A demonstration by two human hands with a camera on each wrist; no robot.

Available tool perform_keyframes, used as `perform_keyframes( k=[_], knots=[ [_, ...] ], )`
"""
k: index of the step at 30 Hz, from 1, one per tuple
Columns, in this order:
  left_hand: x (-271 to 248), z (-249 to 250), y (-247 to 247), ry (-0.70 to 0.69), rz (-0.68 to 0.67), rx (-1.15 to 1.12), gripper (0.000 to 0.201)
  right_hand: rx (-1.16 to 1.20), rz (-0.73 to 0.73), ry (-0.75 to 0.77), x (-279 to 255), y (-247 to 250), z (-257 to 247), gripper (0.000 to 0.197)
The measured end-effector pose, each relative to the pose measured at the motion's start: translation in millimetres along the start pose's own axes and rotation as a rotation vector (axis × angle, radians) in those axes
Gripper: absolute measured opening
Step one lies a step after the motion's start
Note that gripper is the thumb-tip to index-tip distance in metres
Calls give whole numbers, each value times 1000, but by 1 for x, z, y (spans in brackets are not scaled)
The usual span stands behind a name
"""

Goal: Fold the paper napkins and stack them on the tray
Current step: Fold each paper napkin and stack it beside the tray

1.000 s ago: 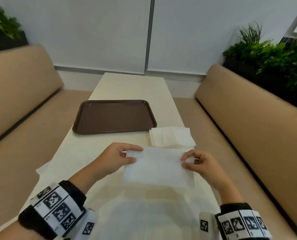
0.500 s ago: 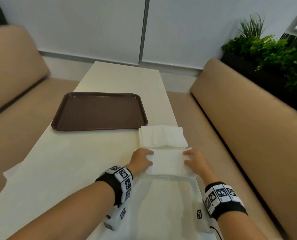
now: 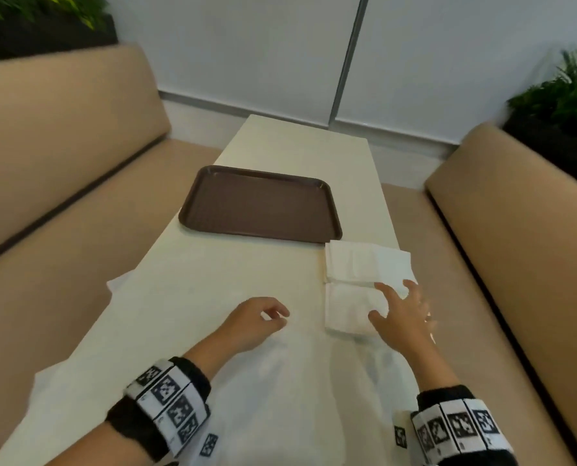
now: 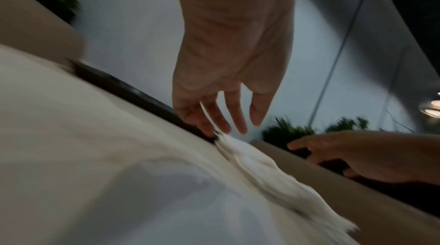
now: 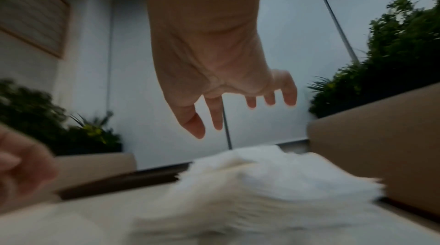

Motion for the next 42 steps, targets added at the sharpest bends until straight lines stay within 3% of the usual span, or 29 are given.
perform_keyframes(
  k=[4,8,10,17,23,29,31,33,36,38,42],
  knots=[
    [-83,-56,63,136,143,-206,14,134,-226,258,-39,-25,-68,40],
    [-152,-102,97,204,250,-326,22,122,-397,373,-69,-66,-119,46],
    [-176,-120,110,223,334,-373,23,67,-416,430,-80,-82,-138,50],
    [-224,-153,133,228,510,-473,21,-107,-437,672,-126,-113,-183,93],
    [-232,-148,137,183,508,-516,20,-129,-336,677,-142,-129,-191,60],
    [-229,-145,136,134,469,-545,19,-7,-343,682,-144,-126,-188,23],
    [-230,-143,136,123,460,-564,12,41,-340,699,-141,-127,-186,17],
    [-230,-141,137,120,451,-568,18,74,-307,698,-136,-124,-181,19],
    [-226,-134,137,115,434,-521,20,48,-140,679,-131,-96,-177,22],
    [-217,-119,138,69,382,-444,42,90,-55,728,-132,-61,-180,22],
    [-178,-78,145,-106,298,-412,105,429,-57,811,-138,28,-187,10]
  ],
)
Point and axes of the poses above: each hand's wrist, its own x-axis towards the middle knuckle, its own y-axis out of the back of the hand, z = x × y, the point moved 3 cm from there along x, towards the middle knuckle, and after that the axes turned 2 degrees about y, right-handed, at the moved point
